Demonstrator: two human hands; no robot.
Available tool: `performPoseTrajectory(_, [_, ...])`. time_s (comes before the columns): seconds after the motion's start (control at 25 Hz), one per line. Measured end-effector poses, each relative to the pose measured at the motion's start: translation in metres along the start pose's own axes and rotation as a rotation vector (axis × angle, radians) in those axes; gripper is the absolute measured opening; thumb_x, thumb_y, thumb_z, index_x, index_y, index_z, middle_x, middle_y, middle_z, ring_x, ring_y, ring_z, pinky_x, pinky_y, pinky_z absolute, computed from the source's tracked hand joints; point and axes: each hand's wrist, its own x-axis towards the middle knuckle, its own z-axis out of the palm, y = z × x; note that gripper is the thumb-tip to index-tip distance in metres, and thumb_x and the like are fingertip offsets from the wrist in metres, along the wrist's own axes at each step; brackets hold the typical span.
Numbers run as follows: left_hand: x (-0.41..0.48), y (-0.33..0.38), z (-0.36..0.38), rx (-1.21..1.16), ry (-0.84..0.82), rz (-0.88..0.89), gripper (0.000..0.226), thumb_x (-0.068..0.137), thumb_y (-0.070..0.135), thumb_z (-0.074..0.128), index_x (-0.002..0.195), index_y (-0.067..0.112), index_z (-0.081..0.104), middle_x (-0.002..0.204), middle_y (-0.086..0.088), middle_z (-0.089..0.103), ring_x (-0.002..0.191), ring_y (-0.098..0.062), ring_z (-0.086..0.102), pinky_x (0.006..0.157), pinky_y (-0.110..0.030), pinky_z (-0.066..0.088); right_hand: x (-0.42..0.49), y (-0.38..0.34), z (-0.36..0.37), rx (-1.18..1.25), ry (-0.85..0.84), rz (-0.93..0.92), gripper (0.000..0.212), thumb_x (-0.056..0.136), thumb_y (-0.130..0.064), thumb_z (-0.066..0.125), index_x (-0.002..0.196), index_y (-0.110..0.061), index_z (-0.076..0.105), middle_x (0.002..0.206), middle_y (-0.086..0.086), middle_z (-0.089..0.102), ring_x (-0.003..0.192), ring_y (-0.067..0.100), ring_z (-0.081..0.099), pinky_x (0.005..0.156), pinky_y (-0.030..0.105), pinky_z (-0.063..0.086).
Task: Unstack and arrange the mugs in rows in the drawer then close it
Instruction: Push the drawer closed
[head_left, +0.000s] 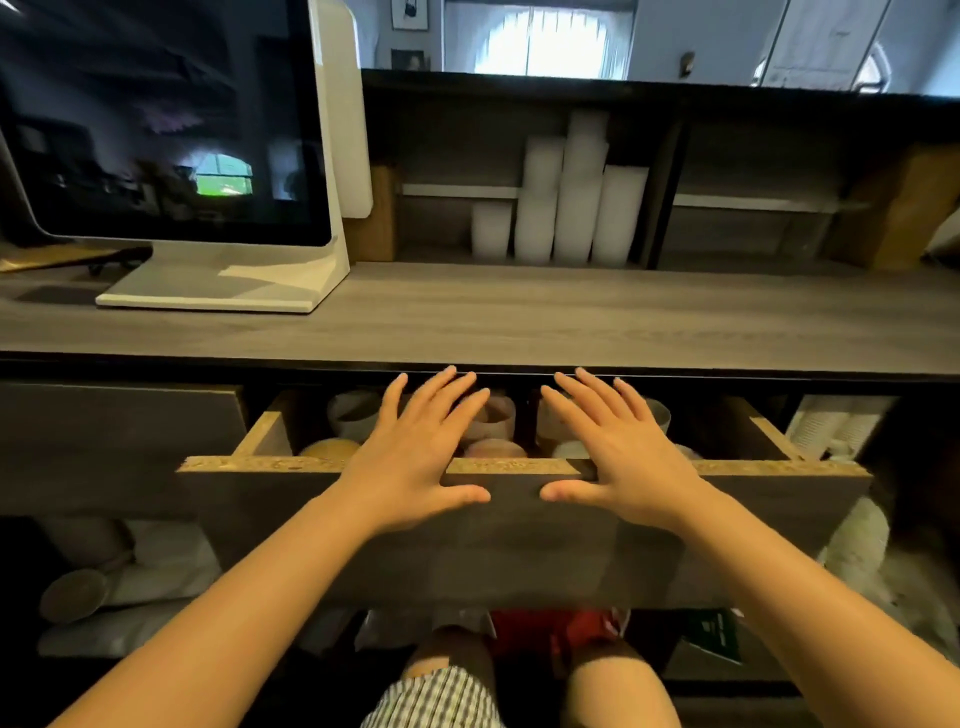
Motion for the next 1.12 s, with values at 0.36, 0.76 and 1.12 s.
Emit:
performPoseTrajectory(0.36, [0.027, -0.002, -0.005, 0.076, -0.146, -0.165, 0.114, 0.075, 0.069, 0.051, 0.138, 0.017, -0.029, 0.14, -0.003, -0.041, 0.131, -0.024, -0.039, 0.108, -0.051, -0.019, 0.025, 0.015, 0.007, -0.031, -0.048, 0.062, 0.105, 0.07, -0.082, 0.028, 0.137, -0.023, -0.027, 0.149, 0.003, -0.028, 0.139, 0.024, -0.029, 0.112, 0.042, -0.019])
performPoseTrajectory(0.76, [0.061, -0.011, 0.002, 0.171, -0.199, -0.219, 0.107, 0.08, 0.063, 0.052, 0.147, 0.015, -0.016, 0.154, -0.01, -0.026, 0.138, -0.031, -0.03, 0.109, -0.057, -0.014, 0.056, 0.024, 0.008, -0.032, -0.086, 0.174, 0.106, 0.07, -0.081, 0.037, 0.15, -0.025, -0.005, 0.161, 0.003, 0.003, 0.147, 0.027, 0.002, 0.117, 0.053, 0.002])
performPoseTrajectory(1.12, [0.083, -0.017, 0.021, 0.206, -0.059, -0.319, 0.092, 0.085, 0.054, 0.053, 0.149, 0.026, -0.007, 0.157, -0.005, -0.02, 0.141, -0.029, -0.026, 0.109, -0.062, -0.009, 0.084, 0.027, 0.02, -0.055, 0.113, 0.278, 0.08, 0.071, -0.068, 0.059, 0.138, -0.032, 0.033, 0.139, -0.004, 0.043, 0.132, 0.026, 0.035, 0.103, 0.049, 0.029])
